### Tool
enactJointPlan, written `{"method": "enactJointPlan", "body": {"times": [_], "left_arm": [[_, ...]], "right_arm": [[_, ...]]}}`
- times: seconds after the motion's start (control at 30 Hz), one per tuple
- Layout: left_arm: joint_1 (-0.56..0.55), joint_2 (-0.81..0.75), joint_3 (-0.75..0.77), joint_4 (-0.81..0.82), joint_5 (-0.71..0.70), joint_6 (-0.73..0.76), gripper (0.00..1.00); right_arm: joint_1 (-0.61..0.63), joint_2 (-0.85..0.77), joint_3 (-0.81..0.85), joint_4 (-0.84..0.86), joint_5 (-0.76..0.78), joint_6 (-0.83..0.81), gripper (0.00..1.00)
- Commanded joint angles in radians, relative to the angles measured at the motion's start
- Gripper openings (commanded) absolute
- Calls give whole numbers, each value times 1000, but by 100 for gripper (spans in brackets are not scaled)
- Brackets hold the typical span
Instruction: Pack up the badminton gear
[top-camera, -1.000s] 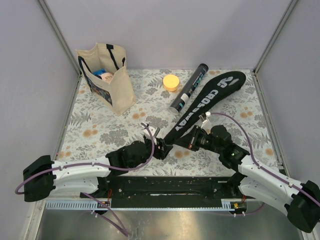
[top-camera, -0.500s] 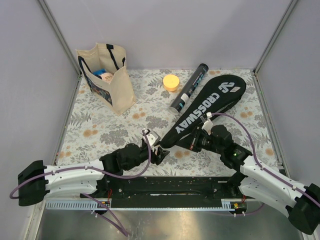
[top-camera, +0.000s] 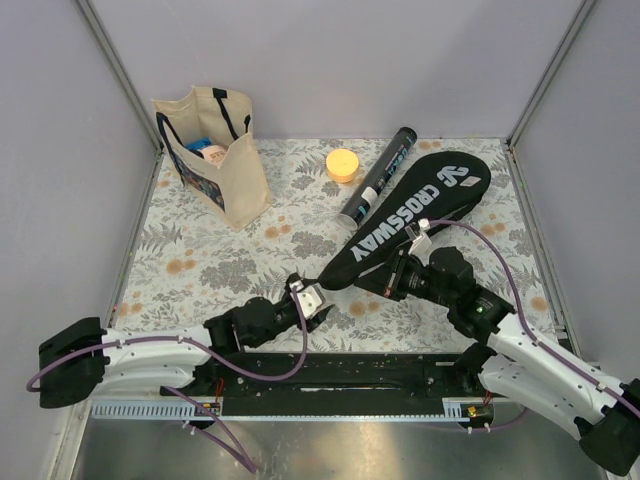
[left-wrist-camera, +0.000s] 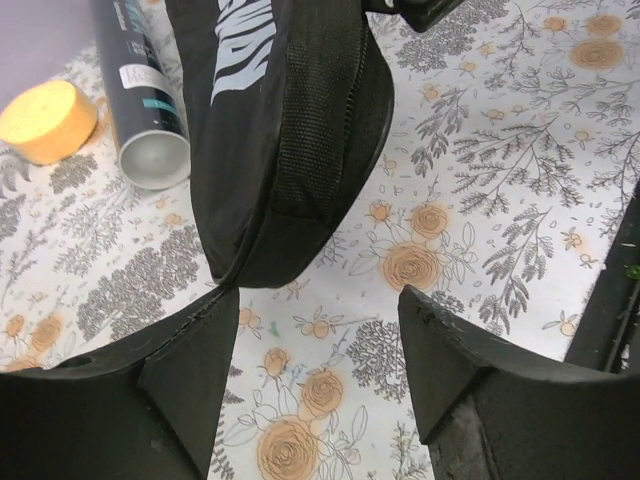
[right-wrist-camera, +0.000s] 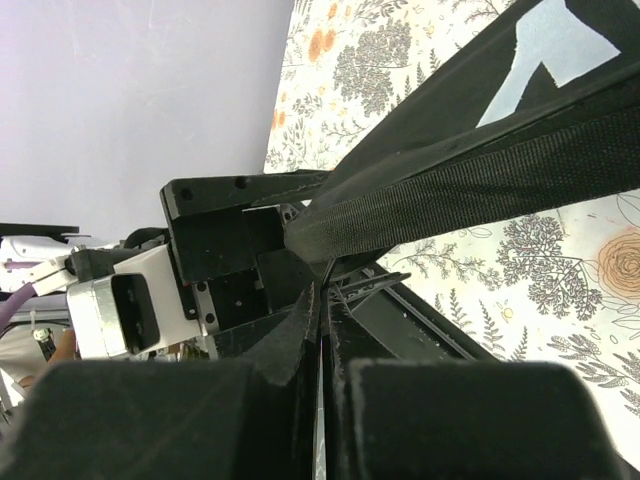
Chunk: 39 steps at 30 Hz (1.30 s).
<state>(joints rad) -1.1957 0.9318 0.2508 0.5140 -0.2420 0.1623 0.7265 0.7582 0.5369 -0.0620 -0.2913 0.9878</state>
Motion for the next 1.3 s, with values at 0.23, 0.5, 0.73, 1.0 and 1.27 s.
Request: {"method": "enactJointPlan", "body": {"times": [0.23, 0.5, 0.73, 1.0, 1.27], "left_arm": [[-2, 116, 12, 299, -100, 138, 63], [-2, 121, 48, 247, -25, 160, 34], [-2, 108, 79, 201, -28, 106, 0], [-2, 157, 126, 181, -49, 95, 0], [-2, 165, 131, 202, -62, 56, 0]], "right_arm": [[4, -54, 48, 31, -43, -18, 0], [4, -39, 37, 44, -48, -31, 0], [5, 39, 127, -91, -123, -215, 0], [108, 167, 201, 11, -229, -196, 0], [168, 205, 181, 28, -148, -190, 0]]}}
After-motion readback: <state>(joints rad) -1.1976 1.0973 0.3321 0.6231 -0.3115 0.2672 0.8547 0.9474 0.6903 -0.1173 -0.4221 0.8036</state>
